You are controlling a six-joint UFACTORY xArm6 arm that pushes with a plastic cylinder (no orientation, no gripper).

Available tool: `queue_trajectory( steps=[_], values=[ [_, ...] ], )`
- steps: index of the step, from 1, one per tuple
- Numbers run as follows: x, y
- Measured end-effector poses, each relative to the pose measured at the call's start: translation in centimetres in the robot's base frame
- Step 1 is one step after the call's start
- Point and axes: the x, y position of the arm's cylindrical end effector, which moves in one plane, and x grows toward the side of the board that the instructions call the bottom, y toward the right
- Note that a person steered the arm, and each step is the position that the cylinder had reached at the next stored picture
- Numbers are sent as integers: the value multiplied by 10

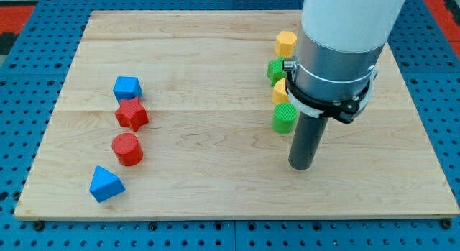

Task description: Move the blue triangle to center left

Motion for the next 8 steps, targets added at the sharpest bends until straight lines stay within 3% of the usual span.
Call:
queue_trajectory(
  steps=[5,6,7,8],
  values=[
    [23,40],
    [7,63],
    [-33,46],
    [-28,19]
  ],
)
